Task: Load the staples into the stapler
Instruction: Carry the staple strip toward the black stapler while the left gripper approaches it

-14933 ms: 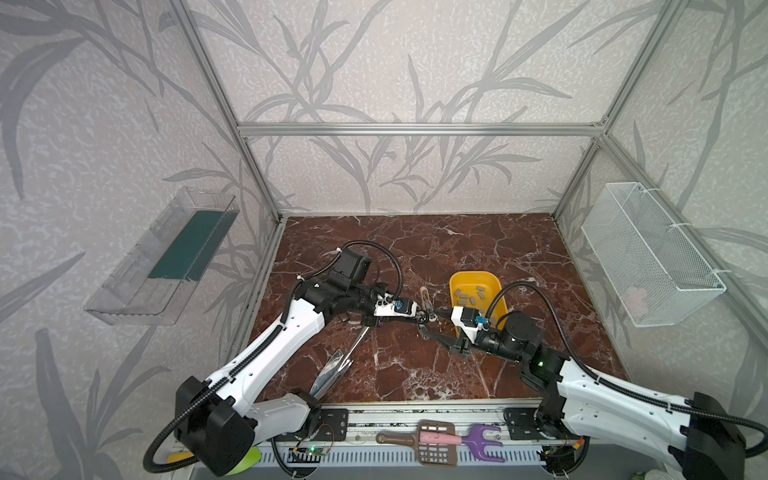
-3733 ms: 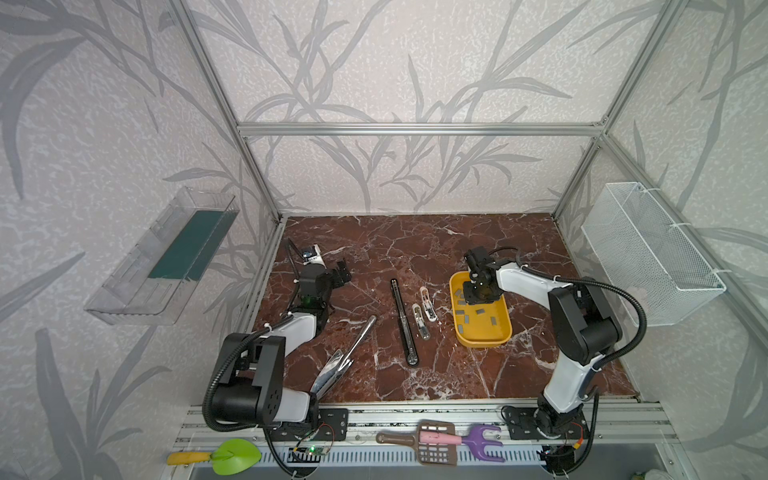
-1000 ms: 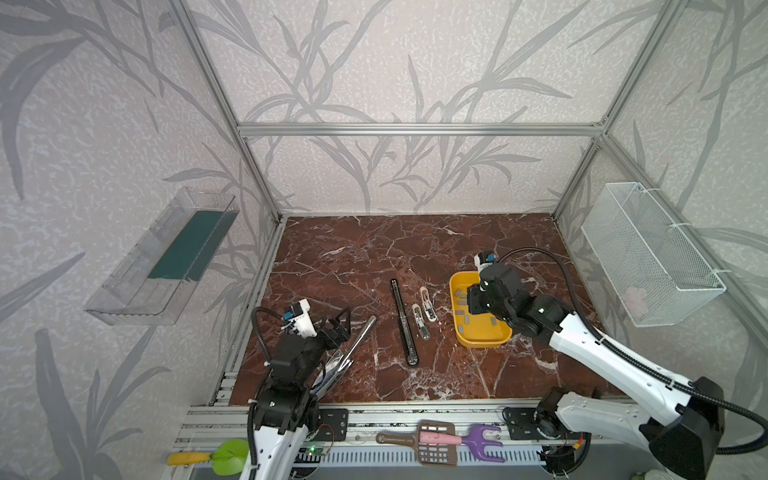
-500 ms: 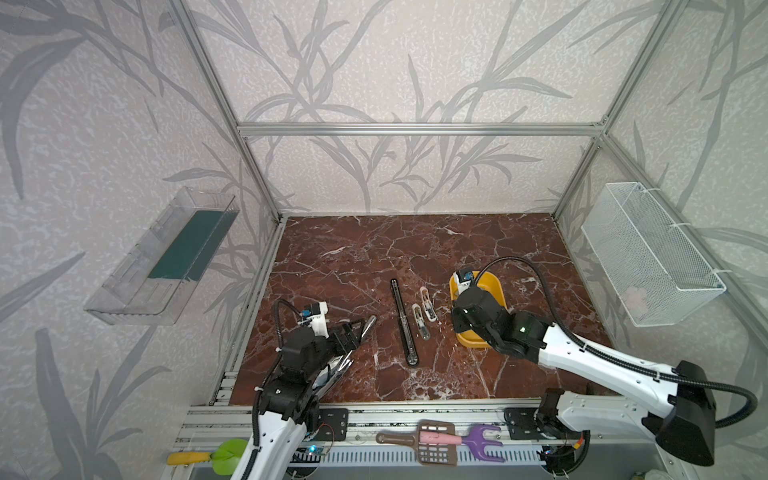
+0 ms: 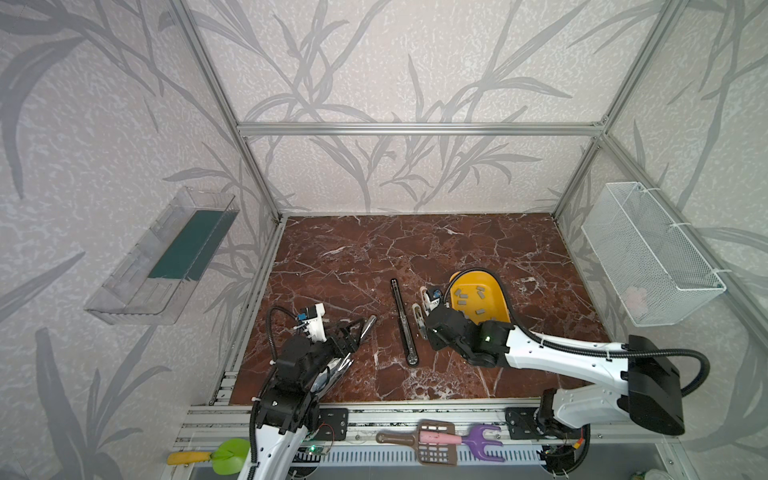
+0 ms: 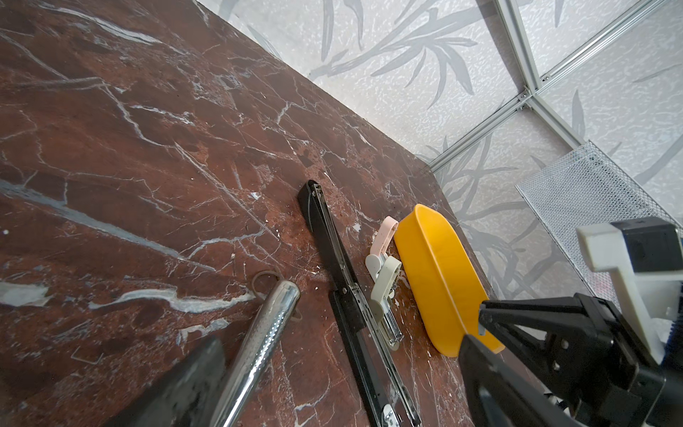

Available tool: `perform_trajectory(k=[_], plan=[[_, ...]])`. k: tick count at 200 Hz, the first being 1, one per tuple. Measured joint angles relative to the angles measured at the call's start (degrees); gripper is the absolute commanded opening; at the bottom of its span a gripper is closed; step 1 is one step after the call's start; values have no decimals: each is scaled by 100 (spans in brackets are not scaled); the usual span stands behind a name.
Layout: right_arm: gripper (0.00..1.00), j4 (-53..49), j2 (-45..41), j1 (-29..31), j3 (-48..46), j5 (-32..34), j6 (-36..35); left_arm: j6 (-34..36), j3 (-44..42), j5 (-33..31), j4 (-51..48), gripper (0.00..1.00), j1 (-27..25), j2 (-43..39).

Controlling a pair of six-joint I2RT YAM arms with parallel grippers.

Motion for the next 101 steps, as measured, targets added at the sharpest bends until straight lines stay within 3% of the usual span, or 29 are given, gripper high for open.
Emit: perform_trajectory(k=[101], plan=[[0, -7, 1161, 505, 579, -125, 608, 0, 0, -44, 15, 99, -39, 127]])
